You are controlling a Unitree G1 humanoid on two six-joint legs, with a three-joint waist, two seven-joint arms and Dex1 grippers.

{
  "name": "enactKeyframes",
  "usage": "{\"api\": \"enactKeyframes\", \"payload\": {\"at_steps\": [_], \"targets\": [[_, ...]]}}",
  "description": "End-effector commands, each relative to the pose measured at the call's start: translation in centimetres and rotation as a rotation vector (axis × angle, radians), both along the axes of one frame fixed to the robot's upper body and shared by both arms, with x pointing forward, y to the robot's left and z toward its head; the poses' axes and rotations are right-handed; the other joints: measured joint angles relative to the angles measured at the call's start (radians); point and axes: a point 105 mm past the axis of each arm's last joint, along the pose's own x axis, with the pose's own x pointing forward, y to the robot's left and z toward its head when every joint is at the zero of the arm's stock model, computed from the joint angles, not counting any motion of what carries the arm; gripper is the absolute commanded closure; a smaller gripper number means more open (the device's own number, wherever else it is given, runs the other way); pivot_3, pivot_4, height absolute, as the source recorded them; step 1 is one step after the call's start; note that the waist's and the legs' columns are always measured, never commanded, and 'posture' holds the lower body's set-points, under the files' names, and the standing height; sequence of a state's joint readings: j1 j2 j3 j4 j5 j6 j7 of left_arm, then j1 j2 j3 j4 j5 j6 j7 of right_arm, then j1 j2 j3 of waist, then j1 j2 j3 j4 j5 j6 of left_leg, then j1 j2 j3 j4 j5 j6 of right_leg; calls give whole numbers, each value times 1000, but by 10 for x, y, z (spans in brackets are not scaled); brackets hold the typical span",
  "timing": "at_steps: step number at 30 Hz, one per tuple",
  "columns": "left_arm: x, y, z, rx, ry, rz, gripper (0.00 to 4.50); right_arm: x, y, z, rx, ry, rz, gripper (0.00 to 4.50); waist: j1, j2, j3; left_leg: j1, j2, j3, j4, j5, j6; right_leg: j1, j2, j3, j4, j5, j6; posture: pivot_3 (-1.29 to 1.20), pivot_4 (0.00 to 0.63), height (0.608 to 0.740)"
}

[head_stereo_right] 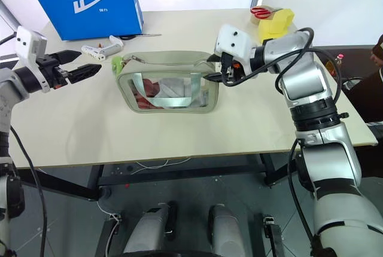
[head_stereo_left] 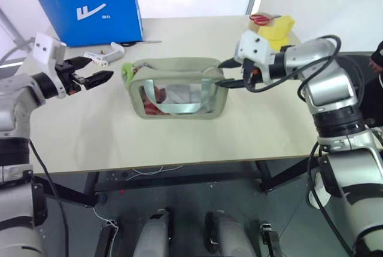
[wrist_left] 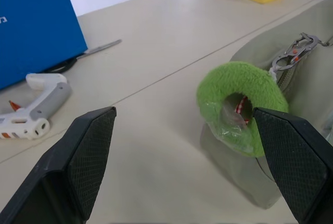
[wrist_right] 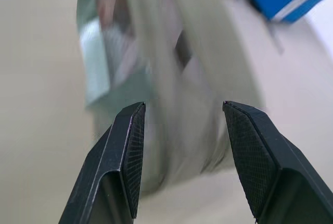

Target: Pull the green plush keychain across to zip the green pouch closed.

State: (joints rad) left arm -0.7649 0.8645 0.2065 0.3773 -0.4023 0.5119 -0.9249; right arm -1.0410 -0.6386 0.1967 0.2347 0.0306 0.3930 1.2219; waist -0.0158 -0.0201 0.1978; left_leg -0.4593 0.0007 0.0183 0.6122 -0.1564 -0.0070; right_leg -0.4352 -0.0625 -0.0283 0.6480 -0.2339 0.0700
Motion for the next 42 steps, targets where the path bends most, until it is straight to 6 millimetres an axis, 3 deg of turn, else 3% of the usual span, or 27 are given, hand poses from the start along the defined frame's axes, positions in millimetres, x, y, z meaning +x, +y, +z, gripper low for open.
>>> {"api": "enactKeyframes", "payload": {"at_steps": [1, 2, 7, 18, 28, 31, 35, 38, 42], "targets": [[2, -2, 18, 33, -61, -14, 0, -4, 10, 12, 33, -46, 32, 2071, 0, 0, 0, 0, 0, 0, 0, 0, 0, 0, 0, 0, 0, 0, 0, 0, 150, 740], [3, -4, 18, 35, -64, -21, 0, -3, 11, 8, 36, -38, 33, 2071, 0, 0, 0, 0, 0, 0, 0, 0, 0, 0, 0, 0, 0, 0, 0, 0, 150, 740], [11, -12, 13, 45, -62, -44, 0, -4, 17, -1, 50, -12, 49, 4441, 3, 0, 0, 0, 0, 0, 1, 0, 0, 0, 0, 0, 0, 0, 0, 0, 150, 740], [30, -17, -17, 16, 3, -49, 0, -17, 24, -3, 42, -19, 127, 4481, 1, 0, 0, 0, 0, 0, 1, 0, 0, 1, 0, 0, 0, 0, 0, 0, 150, 740], [32, -36, -15, -14, -9, -111, 0, -8, 23, 2, 50, -47, 85, 4481, 2, 0, 0, 0, 0, 0, 1, 0, 0, 1, 0, 0, 0, 0, 0, 0, 150, 740], [32, -35, -17, -35, -3, -112, 834, -8, 24, 3, 53, -48, 91, 4500, 3, 0, 0, 0, 0, 0, 1, 0, 0, 1, 0, 0, 0, 0, 0, 0, 150, 740], [27, -39, -13, -53, -8, -145, 2871, -5, 23, 4, 46, -62, 81, 4500, 2, 0, 0, 0, 0, 0, 1, 0, 0, 1, 0, 0, 0, 0, 0, 0, 150, 740], [21, -37, 1, -91, -30, -155, 4412, 1, 20, 6, 41, -88, 58, 4500, 2, 0, 0, 0, 0, 0, 1, 0, 0, 1, 0, 0, 0, 0, 0, 0, 150, 740], [14, -35, 26, -141, -72, -168, 4470, 7, 16, 8, 36, -110, 40, 4500, 2, 0, 0, 0, 0, 0, 1, 0, 0, 1, 0, 0, 0, 0, 0, 0, 150, 740]]}}
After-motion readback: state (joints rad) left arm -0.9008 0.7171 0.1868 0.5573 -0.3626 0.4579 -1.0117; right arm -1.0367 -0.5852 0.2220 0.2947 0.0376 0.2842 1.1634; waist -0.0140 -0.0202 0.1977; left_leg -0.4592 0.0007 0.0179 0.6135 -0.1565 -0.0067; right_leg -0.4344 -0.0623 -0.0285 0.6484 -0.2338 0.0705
